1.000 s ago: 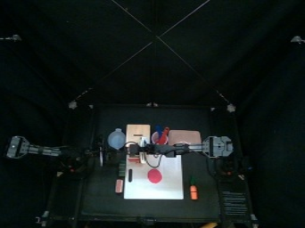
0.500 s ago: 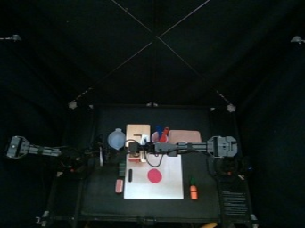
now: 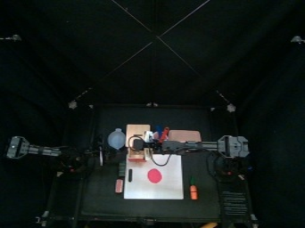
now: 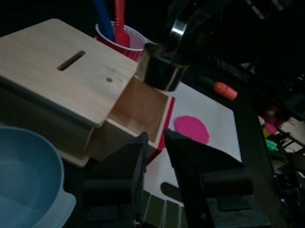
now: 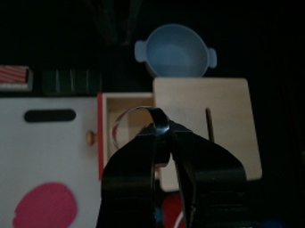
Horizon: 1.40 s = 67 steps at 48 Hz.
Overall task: Get the cutter from the drawer then cut the dough then place the extra dough in the bowl
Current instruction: Place the cutter on the board
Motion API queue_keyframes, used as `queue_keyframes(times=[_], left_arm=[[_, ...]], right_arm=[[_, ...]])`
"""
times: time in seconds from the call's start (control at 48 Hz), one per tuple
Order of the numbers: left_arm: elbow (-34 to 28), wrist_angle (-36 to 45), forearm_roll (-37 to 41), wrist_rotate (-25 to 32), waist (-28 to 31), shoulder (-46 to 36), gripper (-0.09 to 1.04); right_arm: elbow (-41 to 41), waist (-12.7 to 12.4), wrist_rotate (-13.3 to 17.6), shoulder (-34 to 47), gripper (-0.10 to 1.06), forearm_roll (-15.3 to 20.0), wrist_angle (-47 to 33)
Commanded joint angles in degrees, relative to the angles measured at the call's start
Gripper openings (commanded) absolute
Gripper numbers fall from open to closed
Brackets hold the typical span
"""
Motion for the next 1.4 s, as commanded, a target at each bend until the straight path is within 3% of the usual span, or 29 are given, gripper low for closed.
queue_keyframes(times=[0.021, 0.208, 0.438, 0.729, 1.021, 1.167, 1.396], left_arm=[[-1.2, -0.3, -0.1, 0.0, 0.5, 0.1, 0.65], [-1.8, -0.3, -0.8, 0.1, 2.0, 0.1, 0.65], [-3.3, -0.4, -1.0, 0.2, 6.9, 0.1, 0.65], [-5.4, -0.4, -1.0, 0.3, 9.7, 0.1, 0.65], [-7.6, -0.4, -0.7, 0.4, 12.7, 0.1, 0.65], [-7.6, 0.0, -0.6, 0.4, 13.2, 0.2, 0.65], [-7.6, 2.5, -0.6, 0.4, 13.4, 0.1, 0.65]], right_arm=[[5.1, 1.1, 0.4, -6.3, 0.42, 0.8, -0.1], [16.3, 3.3, 4.7, -12.4, 0.42, 2.4, -0.4], [26.7, 6.2, 11.3, -16.6, 0.42, 1.2, -0.8], [34.2, 9.7, 18.5, -16.6, 0.43, -2.9, -3.8], [38.0, 11.8, 25.0, -15.4, 0.43, -10.1, -9.2], [38.2, 12.7, 26.8, -14.2, 0.52, -12.2, -9.8], [37.7, 13.4, 29.5, -13.6, 0.76, -12.7, -10.0]])
